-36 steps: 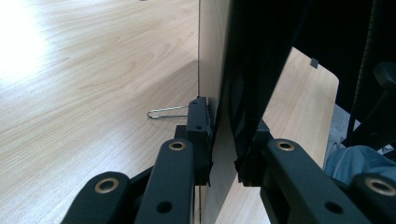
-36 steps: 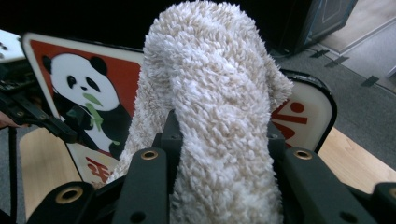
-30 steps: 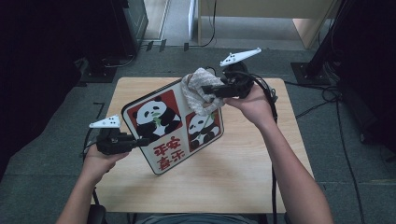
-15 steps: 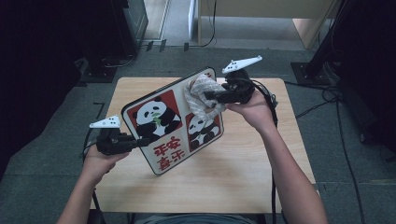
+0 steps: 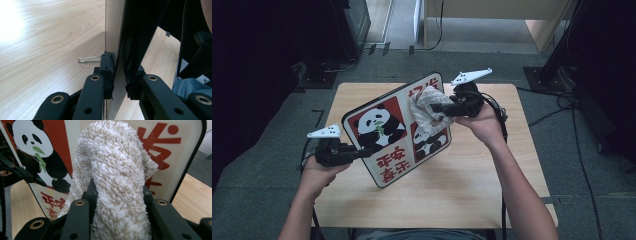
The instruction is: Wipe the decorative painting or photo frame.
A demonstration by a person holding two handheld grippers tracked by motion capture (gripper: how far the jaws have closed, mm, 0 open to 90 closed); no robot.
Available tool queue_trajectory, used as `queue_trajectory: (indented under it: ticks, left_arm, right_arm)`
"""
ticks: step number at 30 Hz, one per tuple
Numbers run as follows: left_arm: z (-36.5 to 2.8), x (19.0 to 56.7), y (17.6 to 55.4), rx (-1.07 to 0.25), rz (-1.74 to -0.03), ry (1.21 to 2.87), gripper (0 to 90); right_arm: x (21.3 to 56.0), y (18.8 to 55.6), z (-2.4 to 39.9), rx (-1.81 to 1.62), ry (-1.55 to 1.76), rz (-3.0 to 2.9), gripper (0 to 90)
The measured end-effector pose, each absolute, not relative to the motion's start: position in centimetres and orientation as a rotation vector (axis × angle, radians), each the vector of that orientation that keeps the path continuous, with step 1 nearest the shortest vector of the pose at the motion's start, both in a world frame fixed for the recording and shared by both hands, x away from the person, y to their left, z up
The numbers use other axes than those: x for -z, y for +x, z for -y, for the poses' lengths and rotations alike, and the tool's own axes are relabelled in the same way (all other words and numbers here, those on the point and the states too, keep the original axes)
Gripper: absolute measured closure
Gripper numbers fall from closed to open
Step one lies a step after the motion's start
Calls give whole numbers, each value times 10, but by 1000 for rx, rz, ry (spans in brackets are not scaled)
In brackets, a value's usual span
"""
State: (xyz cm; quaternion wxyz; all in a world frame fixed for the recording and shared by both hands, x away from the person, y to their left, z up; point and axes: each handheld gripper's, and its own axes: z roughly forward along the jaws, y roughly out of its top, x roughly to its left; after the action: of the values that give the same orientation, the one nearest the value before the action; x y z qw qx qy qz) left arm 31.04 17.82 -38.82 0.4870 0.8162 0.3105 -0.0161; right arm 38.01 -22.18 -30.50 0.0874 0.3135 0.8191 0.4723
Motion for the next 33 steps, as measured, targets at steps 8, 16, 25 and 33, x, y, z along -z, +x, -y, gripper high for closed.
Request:
queue_trajectory:
  ticks: [8, 16, 25, 33]
  left_arm:
    - [-178, 388, 310, 31, -755, 1984, 790]
    - [-178, 388, 309, 30, -760, 1981, 790]
    - [-178, 388, 309, 33, -754, 1983, 790]
    - [-178, 388, 308, 33, -752, 1984, 790]
  right_arm:
    - [315, 379, 223, -1405, 944, -2440, 654]
    - [322, 377, 224, -1402, 947, -2445, 653]
    - [337, 374, 227, -1383, 974, -2460, 653]
    - [347, 373, 229, -1364, 968, -2481, 653]
